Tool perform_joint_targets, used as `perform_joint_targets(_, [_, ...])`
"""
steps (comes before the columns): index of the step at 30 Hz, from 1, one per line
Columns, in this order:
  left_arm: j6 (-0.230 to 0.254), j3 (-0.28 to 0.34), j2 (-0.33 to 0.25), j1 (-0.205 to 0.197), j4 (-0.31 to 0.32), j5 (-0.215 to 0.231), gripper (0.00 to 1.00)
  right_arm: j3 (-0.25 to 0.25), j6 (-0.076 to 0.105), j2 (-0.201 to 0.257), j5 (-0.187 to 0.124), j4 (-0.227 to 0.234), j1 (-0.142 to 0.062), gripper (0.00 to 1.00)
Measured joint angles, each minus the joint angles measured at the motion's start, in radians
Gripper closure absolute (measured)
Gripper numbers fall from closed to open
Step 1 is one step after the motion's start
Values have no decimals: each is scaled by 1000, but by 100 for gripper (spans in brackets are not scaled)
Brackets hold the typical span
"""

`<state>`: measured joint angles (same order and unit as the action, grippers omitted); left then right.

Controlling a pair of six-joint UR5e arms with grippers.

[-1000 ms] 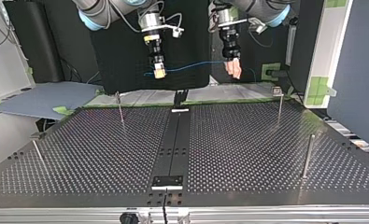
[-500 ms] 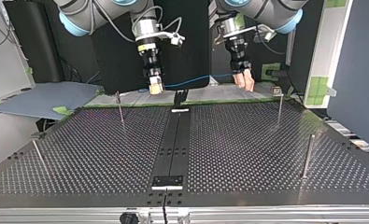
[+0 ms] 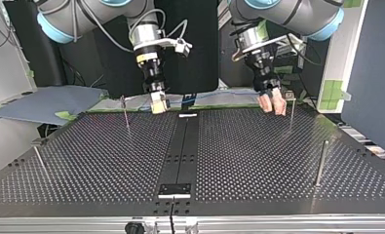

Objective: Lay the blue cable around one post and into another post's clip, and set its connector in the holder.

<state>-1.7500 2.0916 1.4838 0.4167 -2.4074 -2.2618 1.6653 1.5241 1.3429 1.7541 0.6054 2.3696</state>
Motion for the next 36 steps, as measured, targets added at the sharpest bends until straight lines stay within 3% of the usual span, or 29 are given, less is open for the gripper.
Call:
perform_joint_targets(6, [-9,-52,-52,-45,-52,30,0,-12,0,0,-9,-19,-4,100])
perform_joint_targets(13, [-59,-118,-118,-111,-118,94,0,-40,4,-3,-58,-14,-8,100])
perform_joint_targets(22, [-125,-200,-196,-196,-203,179,0,-85,1,-28,-96,-23,0,100])
perform_joint_targets(27, [-147,-216,-191,-237,-244,220,0,-127,-11,-63,-102,-48,10,100])
perform_joint_targets(36, [-162,-230,-123,-313,-321,296,0,-192,-14,-84,-114,-55,31,100])
